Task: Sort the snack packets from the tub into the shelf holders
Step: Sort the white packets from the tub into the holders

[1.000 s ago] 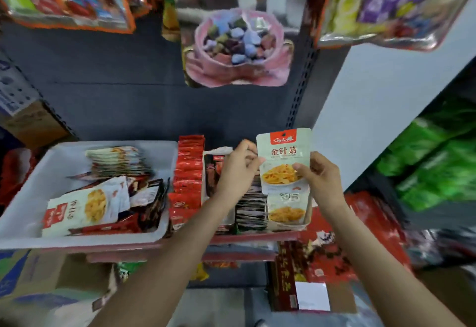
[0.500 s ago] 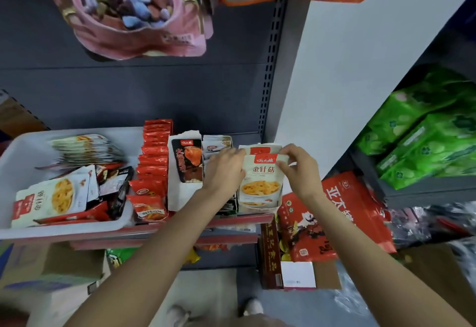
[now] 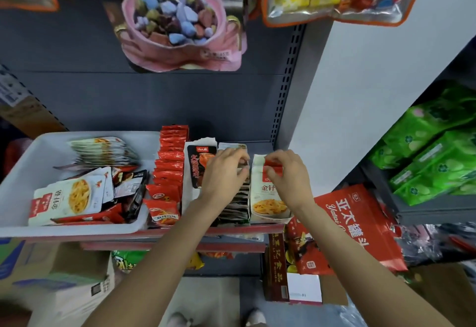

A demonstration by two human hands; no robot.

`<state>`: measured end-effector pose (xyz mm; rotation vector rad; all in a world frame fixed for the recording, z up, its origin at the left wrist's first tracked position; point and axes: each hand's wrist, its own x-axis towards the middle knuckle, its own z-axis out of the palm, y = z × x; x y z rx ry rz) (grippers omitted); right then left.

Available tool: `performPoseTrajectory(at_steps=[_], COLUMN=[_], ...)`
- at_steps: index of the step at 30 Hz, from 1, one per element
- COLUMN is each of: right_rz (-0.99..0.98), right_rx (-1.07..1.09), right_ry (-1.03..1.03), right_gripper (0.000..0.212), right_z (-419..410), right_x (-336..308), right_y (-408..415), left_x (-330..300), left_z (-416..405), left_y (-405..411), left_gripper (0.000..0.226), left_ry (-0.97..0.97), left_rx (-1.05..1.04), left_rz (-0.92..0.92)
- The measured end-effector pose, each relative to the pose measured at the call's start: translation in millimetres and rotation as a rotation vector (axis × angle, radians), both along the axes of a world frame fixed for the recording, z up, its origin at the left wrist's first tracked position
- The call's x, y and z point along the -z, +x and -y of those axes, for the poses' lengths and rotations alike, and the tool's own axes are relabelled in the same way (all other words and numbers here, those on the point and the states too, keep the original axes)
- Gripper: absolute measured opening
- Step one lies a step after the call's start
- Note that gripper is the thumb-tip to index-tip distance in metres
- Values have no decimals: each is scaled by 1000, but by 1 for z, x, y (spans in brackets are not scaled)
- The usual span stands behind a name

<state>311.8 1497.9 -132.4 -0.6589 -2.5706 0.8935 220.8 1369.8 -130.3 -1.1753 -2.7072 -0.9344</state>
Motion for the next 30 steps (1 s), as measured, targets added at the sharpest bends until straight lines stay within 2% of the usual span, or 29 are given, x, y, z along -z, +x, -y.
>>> performPoseTrajectory(at_steps=[2,5,9,12,15,18,19,22,23,27,29,30], right_rz=[6,10,87,127,251,391,438,574,615,730,703,667], right_rx=[-68,-190,-343,-441,-563,-660,-681,-764,-780,-805,-752,-710], right_ry=[-32,-105,-77,-61,-18,130,155,170,168,179,186,179], right_gripper=[21,26,31,39,50,58,59,64,65,65,64,63], right_z=[22,63,130,184,236,279,290,314,318,323,322,321], right_x=[-2,-4,-4,2,8,22,28,44,48,65,73,76], right_y=[-16,-47,-94,-133,-168,-199,-209,-231,-235,-240,-237,-235], left_x=[-2,-4,-5,15,42,61,63,68,68,77,82,84], left_z=[25,67,140,207,270,320,332,355,358,363,364,364], left_y=[-9,-31,-69,-107,-144,-168,-173,-190,-195,-206,-207,-207], left_gripper=[13,12,12,12,22,53,59,50,53,80,78,69], left_ry=[105,162,210,155,35,-100,-157,-371,-406,-366,-363,-342], left_rx=[-71,-218,-428,-566,-654,-768,-775,-692,-687,-765,-777,-775], left_rz=[83,148,245,314,368,469,485,474,500,653,614,572])
